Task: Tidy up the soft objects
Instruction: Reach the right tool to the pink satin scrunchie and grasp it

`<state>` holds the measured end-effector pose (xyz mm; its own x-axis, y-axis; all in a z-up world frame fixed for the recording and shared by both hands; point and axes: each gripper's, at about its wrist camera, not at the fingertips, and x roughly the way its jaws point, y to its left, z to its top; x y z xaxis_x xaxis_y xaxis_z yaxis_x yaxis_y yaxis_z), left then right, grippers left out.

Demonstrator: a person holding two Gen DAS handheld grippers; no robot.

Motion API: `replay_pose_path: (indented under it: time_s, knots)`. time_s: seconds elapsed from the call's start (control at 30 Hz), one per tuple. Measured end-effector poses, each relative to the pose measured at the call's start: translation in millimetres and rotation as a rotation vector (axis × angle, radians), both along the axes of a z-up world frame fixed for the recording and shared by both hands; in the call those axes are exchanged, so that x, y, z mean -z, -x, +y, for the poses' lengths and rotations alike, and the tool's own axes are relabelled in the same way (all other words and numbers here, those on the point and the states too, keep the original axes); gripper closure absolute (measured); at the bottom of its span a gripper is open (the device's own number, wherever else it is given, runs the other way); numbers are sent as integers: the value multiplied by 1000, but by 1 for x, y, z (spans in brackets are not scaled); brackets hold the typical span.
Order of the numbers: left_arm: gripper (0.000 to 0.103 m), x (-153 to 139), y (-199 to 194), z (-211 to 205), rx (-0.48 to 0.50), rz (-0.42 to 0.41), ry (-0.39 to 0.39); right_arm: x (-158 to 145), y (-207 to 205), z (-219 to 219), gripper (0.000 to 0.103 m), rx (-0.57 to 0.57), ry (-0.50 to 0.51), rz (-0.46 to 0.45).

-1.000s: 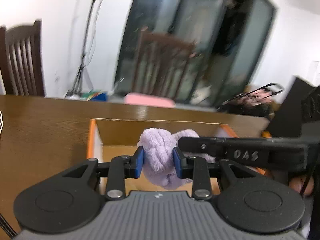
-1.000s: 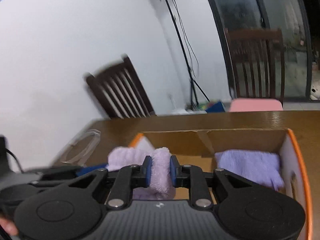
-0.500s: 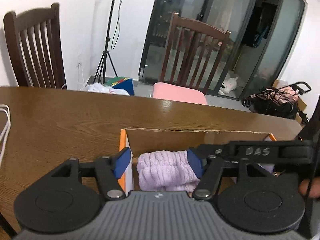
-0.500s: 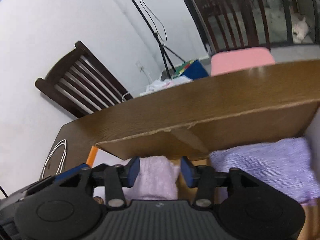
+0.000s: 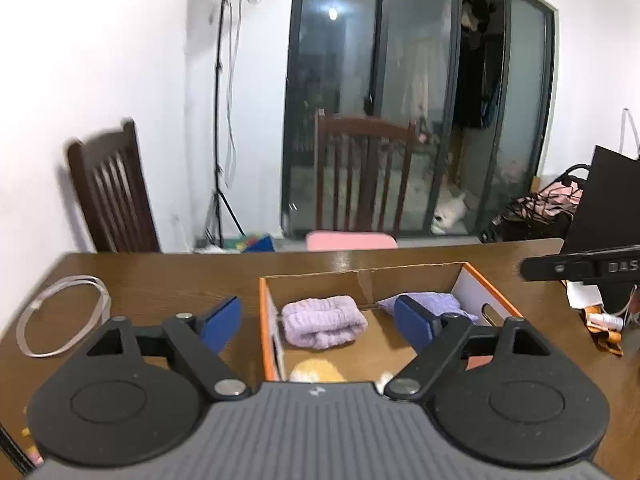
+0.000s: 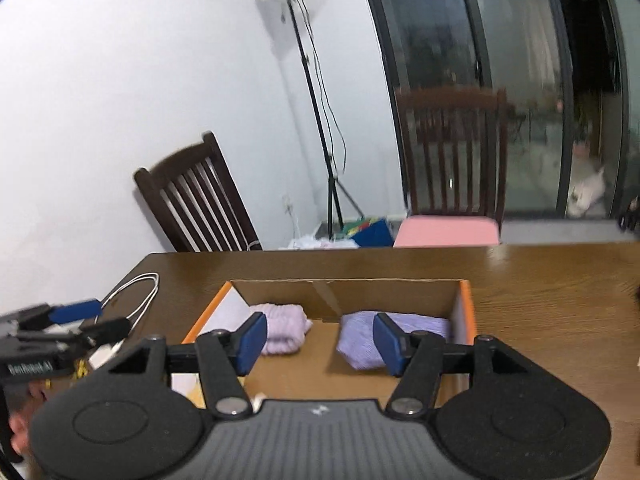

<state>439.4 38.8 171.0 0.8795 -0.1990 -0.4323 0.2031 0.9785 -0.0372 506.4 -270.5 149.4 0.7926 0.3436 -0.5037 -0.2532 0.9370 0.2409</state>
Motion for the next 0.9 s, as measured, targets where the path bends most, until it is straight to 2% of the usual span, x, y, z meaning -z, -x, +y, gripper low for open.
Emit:
replay_pose_path:
  time_s: [0.07,0.13,0.3,0.4,0.5,0.6,0.67,0.77,0.9]
  knots:
    - [11,-2,35,2,-5,-38,4,-3,36,-9,37,1,24,-54]
    - [7,-1,70,5,14,-37,31,-2,72,-17,32,-6,29,-102]
    - [5,18,162,6,44,-84,65,10,158,-29,25,-30,8,-187]
    - [4,36,203,3,43,-103,65,25,205,-26,19,-56,34,-236]
    - [3,56,240,-7,-8,-105,50,47,250,-19,16,-57,77,-285]
    - [2,83,277,-24,-95,-140,-23,83,294,-12,12,1,102,-291]
    - [2,99,291,-31,-90,-110,-50,109,320,-11,12,35,87,-271]
    - [2,109,291,-36,-6,-38,-8,134,336,-11,12,30,78,-184]
    - [2,111,279,-45,36,-29,61,137,343,-15,14,36,91,-192]
